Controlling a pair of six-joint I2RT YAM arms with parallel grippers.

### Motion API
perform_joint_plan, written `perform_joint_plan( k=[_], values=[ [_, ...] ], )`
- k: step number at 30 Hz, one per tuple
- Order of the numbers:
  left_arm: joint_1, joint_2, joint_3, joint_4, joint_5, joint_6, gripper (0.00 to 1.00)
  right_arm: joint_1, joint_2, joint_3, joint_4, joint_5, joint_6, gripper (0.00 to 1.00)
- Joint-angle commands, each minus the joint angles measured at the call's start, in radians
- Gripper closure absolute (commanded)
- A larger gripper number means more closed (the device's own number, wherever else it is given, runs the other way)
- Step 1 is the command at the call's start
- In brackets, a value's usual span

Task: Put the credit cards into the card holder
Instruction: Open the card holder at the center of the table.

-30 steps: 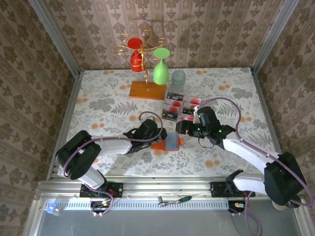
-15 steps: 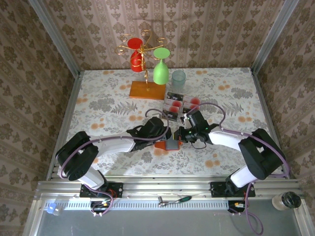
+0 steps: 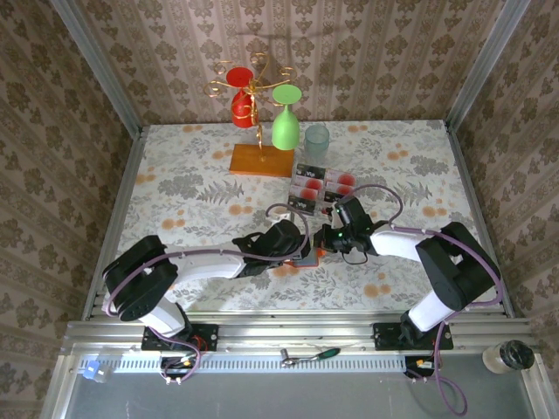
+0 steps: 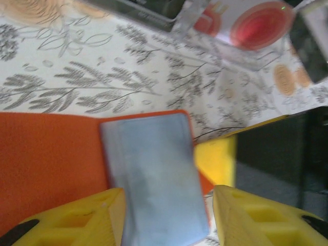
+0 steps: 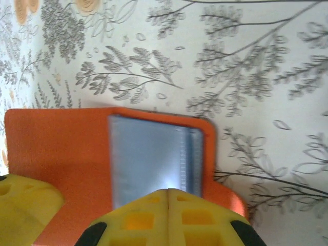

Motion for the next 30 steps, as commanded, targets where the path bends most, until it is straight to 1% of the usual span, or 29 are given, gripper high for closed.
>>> perform_joint_plan(
  k=[1, 5, 11, 15, 19, 23, 26, 30],
  values=[
    [0.003, 0.017, -0.013, -0.013, -0.034, 0.008, 0.5, -0.027, -0.027, -0.033, 0.001, 0.03, -0.011, 1.0],
    [0.014, 0.025, -0.022, -0.017, -0.037, 0.064, 0.5, -0.048, -0.037, -0.073, 0.011, 0.032, -0.013, 1.0],
    [0.029, 0.028, -0.04, -0.017, -0.062, 0.163, 0.5, -0.051, -0.042, -0.135, 0.067, 0.019, 0.01, 1.0],
    [0.029, 0.032, -0.047, -0.016, -0.069, 0.213, 0.5, -0.049, -0.082, -0.148, 0.074, -0.003, 0.028, 1.0],
    [0.029, 0.031, -0.057, 0.0, -0.071, 0.238, 0.5, -0.034, -0.154, -0.121, 0.025, -0.011, 0.024, 0.98],
    [0.028, 0.033, -0.066, 0.015, -0.078, 0.253, 0.5, -0.006, -0.221, -0.072, -0.039, 0.011, 0.01, 0.97],
    [0.028, 0.034, -0.073, 0.025, -0.078, 0.26, 0.5, 0.008, -0.218, -0.037, -0.063, 0.019, 0.001, 0.96],
    [0.027, 0.031, -0.069, 0.023, -0.075, 0.266, 0.5, 0.028, -0.169, -0.002, -0.064, 0.017, -0.001, 0.96]
  ],
)
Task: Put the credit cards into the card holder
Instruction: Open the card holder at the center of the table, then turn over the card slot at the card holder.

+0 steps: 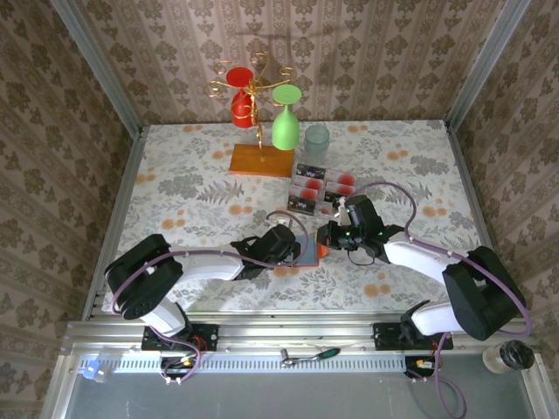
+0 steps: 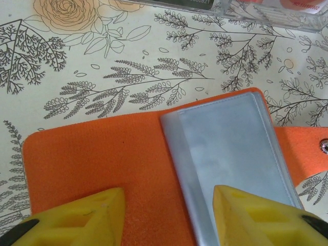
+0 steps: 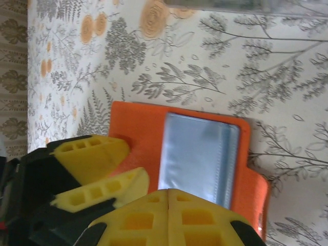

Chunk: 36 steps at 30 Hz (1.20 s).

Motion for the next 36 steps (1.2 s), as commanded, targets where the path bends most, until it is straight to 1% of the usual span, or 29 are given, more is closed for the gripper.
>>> perform_joint_plan(
  k=[1, 8, 16, 26, 32, 34, 36],
  values=[
    [0.004, 0.013, -0.006, 0.006, -0.022, 0.033, 0.5, 0.018, 0.053, 0.04, -0.042, 0.018, -0.017, 0.96],
    [0.005, 0.014, 0.008, -0.005, -0.02, 0.055, 0.47, 0.032, 0.167, 0.094, -0.04, 0.03, -0.043, 0.96],
    [0.005, 0.019, 0.018, -0.026, -0.013, 0.076, 0.38, 0.029, 0.272, 0.105, -0.025, 0.028, -0.074, 0.97],
    [0.005, 0.029, 0.015, -0.008, 0.004, 0.085, 0.31, 0.044, 0.296, 0.093, 0.031, -0.023, -0.042, 0.99],
    [0.005, 0.056, 0.022, -0.023, 0.006, 0.09, 0.32, 0.051, 0.305, 0.09, 0.057, -0.028, -0.019, 0.99],
    [0.005, 0.061, 0.018, -0.025, 0.002, 0.088, 0.34, 0.051, 0.308, 0.091, 0.065, -0.034, -0.011, 0.99],
    [0.005, 0.063, 0.009, -0.024, 0.0, 0.083, 0.39, 0.051, 0.311, 0.091, 0.073, -0.038, -0.006, 0.98]
  ],
)
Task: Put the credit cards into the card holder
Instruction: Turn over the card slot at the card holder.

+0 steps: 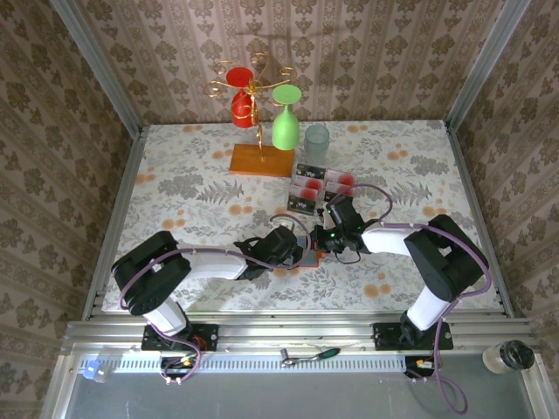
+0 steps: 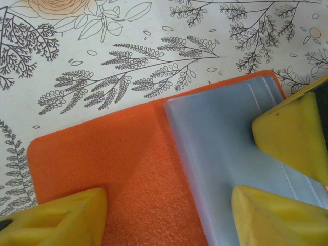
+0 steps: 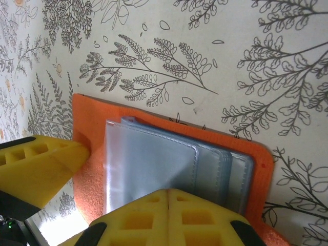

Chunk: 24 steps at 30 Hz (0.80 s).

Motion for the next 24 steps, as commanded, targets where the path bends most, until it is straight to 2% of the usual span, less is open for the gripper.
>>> perform_joint_plan(
  k=[1, 4, 8, 11, 16, 24],
  values=[
    [0.005, 0.016, 0.001, -0.017, -0.002, 0.007, 0.42, 0.006, 0.022, 0.006, 0.021, -0.028, 0.018, 0.97],
    [0.005, 0.018, -0.01, -0.012, -0.008, 0.0, 0.51, 0.006, 0.01, 0.008, 0.022, -0.032, 0.024, 0.91],
    [0.004, 0.025, -0.012, -0.013, -0.007, -0.003, 0.58, 0.003, -0.04, 0.011, 0.004, -0.027, 0.025, 0.66],
    [0.003, 0.031, -0.011, -0.012, -0.007, -0.002, 0.59, 0.001, -0.084, 0.013, -0.023, -0.011, 0.019, 0.56],
    [0.003, 0.033, -0.011, -0.011, -0.008, -0.001, 0.6, -0.011, -0.128, 0.006, -0.053, 0.023, 0.007, 0.5],
    [0.004, 0.033, -0.011, -0.007, -0.008, 0.001, 0.62, -0.015, -0.073, 0.007, -0.014, -0.004, 0.021, 0.49]
  ],
)
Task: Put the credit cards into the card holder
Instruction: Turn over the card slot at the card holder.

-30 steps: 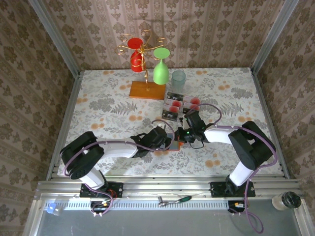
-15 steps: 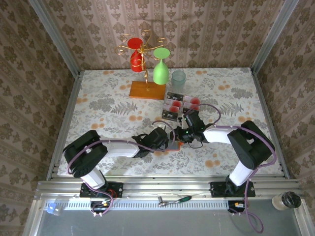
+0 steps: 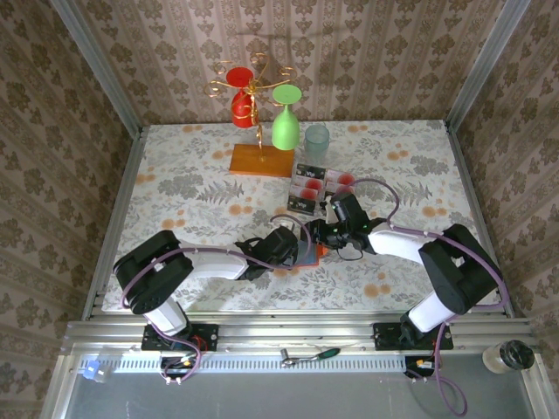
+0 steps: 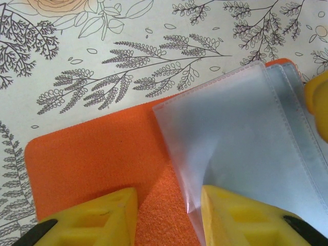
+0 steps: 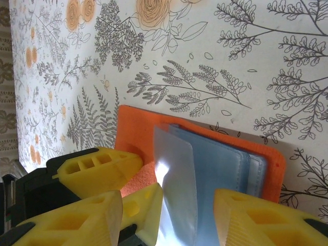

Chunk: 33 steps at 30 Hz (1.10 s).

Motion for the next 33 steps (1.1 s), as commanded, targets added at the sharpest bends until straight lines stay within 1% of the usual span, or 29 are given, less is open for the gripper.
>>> perform_joint_plan(
  k=[1, 9, 13, 17, 25, 29, 33],
  values=[
    [0.003, 0.02, -0.01, -0.017, -0.003, 0.004, 0.62, -0.004, 0.036, 0.008, 0.009, -0.009, -0.001, 0.5],
    [0.004, 0.017, -0.006, -0.015, -0.004, 0.006, 0.61, -0.002, 0.09, 0.035, 0.031, -0.089, -0.011, 0.62],
    [0.005, 0.004, -0.011, -0.009, -0.005, 0.006, 0.59, 0.001, 0.085, 0.046, 0.018, -0.116, -0.021, 0.62],
    [0.005, -0.049, -0.03, 0.004, -0.017, -0.003, 0.55, 0.011, 0.067, 0.062, -0.001, -0.141, -0.019, 0.58],
    [0.038, -0.255, -0.12, 0.033, -0.042, -0.042, 0.37, 0.073, 0.025, 0.105, -0.047, -0.117, 0.009, 0.48],
    [0.064, -0.374, -0.186, 0.045, -0.057, -0.07, 0.27, 0.106, 0.035, 0.131, -0.05, -0.093, 0.029, 0.45],
    [0.092, -0.476, -0.236, 0.025, -0.065, -0.081, 0.21, 0.133, 0.075, 0.16, -0.03, -0.076, 0.056, 0.43]
  ],
)
